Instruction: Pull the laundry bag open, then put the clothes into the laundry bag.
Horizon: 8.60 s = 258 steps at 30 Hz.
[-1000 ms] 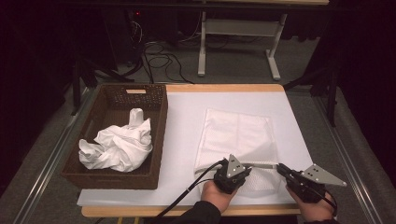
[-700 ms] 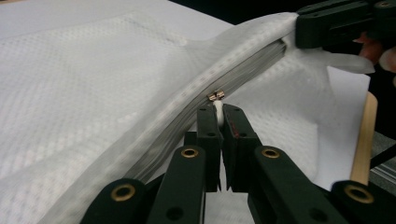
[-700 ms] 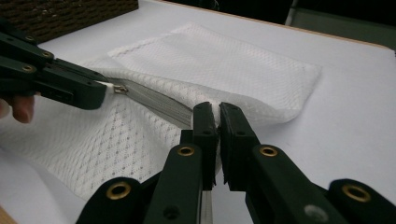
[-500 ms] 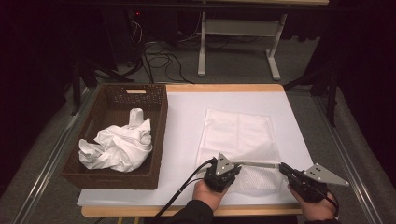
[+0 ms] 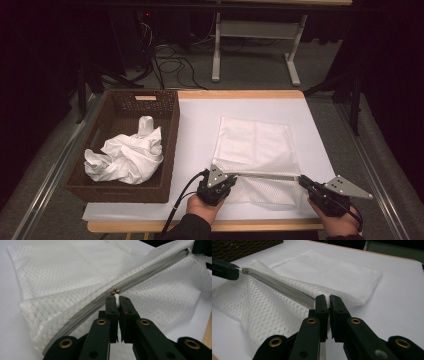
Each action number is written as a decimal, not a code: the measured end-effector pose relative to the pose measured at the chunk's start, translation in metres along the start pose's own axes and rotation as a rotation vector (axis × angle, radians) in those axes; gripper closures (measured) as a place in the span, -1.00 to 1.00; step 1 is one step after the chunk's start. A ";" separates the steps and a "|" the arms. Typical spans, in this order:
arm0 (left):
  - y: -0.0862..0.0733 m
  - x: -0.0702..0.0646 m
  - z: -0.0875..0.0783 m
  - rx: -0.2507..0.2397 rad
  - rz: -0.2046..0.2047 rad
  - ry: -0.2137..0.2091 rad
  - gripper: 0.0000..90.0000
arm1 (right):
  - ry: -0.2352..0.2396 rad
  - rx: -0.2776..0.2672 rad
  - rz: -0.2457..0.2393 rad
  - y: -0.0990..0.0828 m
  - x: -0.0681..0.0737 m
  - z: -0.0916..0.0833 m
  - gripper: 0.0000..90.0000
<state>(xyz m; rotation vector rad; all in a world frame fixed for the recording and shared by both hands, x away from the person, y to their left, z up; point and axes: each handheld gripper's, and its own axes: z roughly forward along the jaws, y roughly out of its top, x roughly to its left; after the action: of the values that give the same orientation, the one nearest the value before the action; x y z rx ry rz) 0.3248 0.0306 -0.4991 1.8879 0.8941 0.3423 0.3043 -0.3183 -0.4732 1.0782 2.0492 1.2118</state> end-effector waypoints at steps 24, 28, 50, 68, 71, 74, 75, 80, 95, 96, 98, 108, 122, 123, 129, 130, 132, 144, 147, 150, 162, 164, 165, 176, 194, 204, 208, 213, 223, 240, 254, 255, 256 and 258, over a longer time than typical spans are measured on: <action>-0.025 0.037 -0.043 0.058 -0.049 0.104 0.91 | -0.033 0.048 0.038 -0.009 -0.016 -0.001 0.93; -0.025 0.039 -0.045 0.062 -0.037 0.111 0.91 | -0.036 0.065 0.027 -0.010 -0.013 0.003 0.93; -0.028 0.034 -0.037 0.045 -0.030 0.139 0.25 | -0.040 0.077 0.101 0.007 -0.037 0.025 0.50; -0.028 0.034 -0.038 0.021 -0.032 0.111 0.18 | -0.095 0.293 0.051 0.012 -0.065 0.106 1.00; -0.029 0.033 -0.037 0.025 -0.034 0.107 0.18 | -0.152 0.272 0.068 0.014 -0.079 0.101 1.00; -0.029 0.033 -0.035 0.038 -0.033 0.100 0.18 | -0.183 0.261 0.104 0.012 -0.096 0.095 1.00; -0.029 0.033 -0.033 0.046 -0.033 0.091 0.18 | -0.180 0.257 0.103 0.011 -0.097 0.093 0.96; -0.029 0.022 -0.024 0.076 -0.004 0.039 0.14 | -0.184 0.194 0.081 0.011 -0.083 0.077 0.69; -0.031 0.015 -0.017 0.194 0.046 0.085 0.99 | -0.098 0.075 0.051 0.005 -0.033 0.021 0.70; -0.032 0.019 -0.020 0.186 0.033 0.091 0.99 | -0.093 0.073 0.046 0.004 -0.031 0.018 0.70; -0.032 0.025 -0.026 0.175 0.022 0.114 0.99 | -0.085 0.065 0.047 0.003 -0.027 0.015 0.69; -0.026 0.022 -0.038 0.032 0.041 0.161 0.23 | -0.036 0.041 0.036 0.003 -0.011 0.007 0.10; -0.010 0.016 -0.053 -0.063 0.072 0.189 -0.52 | 0.026 0.026 0.030 0.005 0.005 0.010 -0.78; -0.009 0.015 -0.054 -0.067 0.069 0.187 -0.54 | 0.024 0.031 0.036 0.005 0.006 0.010 -0.82; -0.003 0.016 -0.057 -0.071 0.063 0.176 -0.65 | 0.013 0.028 0.034 0.006 0.005 0.011 -0.99; -0.003 0.016 -0.058 -0.073 0.062 0.175 -0.66 | 0.012 0.027 0.033 0.006 0.005 0.011 -0.99; -0.001 0.017 -0.059 -0.078 0.064 0.177 -0.66 | 0.012 0.024 0.033 0.006 0.006 0.012 -0.99; 0.012 0.016 -0.070 -0.118 0.076 0.178 -0.68 | 0.015 0.017 0.030 0.004 0.007 0.014 -1.00; 0.015 0.015 -0.074 -0.126 0.083 0.178 -0.69 | 0.015 0.017 0.018 0.003 0.006 0.014 -1.00; 0.018 0.014 -0.079 -0.128 0.096 0.184 -0.69 | 0.020 0.019 0.019 0.003 0.006 0.015 -1.00; 0.027 0.021 -0.101 -0.156 0.079 0.213 -0.82 | 0.032 0.019 0.015 0.002 0.006 0.017 -1.00; 0.028 0.024 -0.106 -0.164 0.069 0.221 -0.84 | 0.036 0.021 0.015 0.002 0.006 0.017 -1.00; 0.028 0.025 -0.108 -0.168 0.065 0.222 -0.85 | 0.039 0.022 0.014 0.002 0.006 0.018 -1.00; 0.029 0.041 -0.131 -0.174 0.028 0.267 -0.94 | 0.041 0.038 -0.008 0.001 0.008 0.019 -1.00; 0.014 0.085 -0.182 -0.194 -0.044 0.404 -0.99 | 0.039 0.048 -0.011 0.001 0.007 0.019 -0.99; -0.006 0.118 -0.216 -0.202 -0.123 0.480 -0.99 | 0.036 0.050 -0.007 0.001 0.006 0.019 -0.99; -0.012 0.127 -0.230 -0.213 -0.148 0.513 -0.99 | 0.035 0.050 -0.009 0.001 0.005 0.019 -0.99; -0.019 0.135 -0.239 -0.226 -0.173 0.530 -0.98 | 0.035 0.054 -0.010 0.000 0.006 0.019 -0.99; -0.007 0.139 -0.231 -0.209 -0.153 0.504 -0.98 | 0.032 0.058 -0.001 0.000 0.006 0.020 -0.99; 0.032 0.188 -0.194 -0.154 -0.156 0.502 -0.89 | 0.034 0.062 0.003 -0.002 0.004 0.020 -0.99; 0.030 0.226 -0.179 -0.036 -0.272 0.476 -0.95 | 0.035 0.070 0.008 -0.002 0.004 0.021 -0.98; 0.029 0.229 -0.177 0.003 -0.286 0.467 -0.97 | 0.036 0.069 0.003 -0.002 0.004 0.021 -0.98; 0.028 0.231 -0.174 0.036 -0.298 0.460 -1.00 | 0.037 0.069 -0.001 -0.002 0.003 0.021 -0.98; 0.027 0.233 -0.168 0.096 -0.306 0.462 -1.00 | 0.038 0.068 0.001 -0.002 0.004 0.021 -0.98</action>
<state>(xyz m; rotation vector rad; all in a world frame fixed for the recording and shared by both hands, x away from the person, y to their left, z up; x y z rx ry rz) 0.3997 0.3005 -0.4279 1.7492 1.5115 0.5670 0.3173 -0.3061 -0.4852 1.0953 2.1331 1.1791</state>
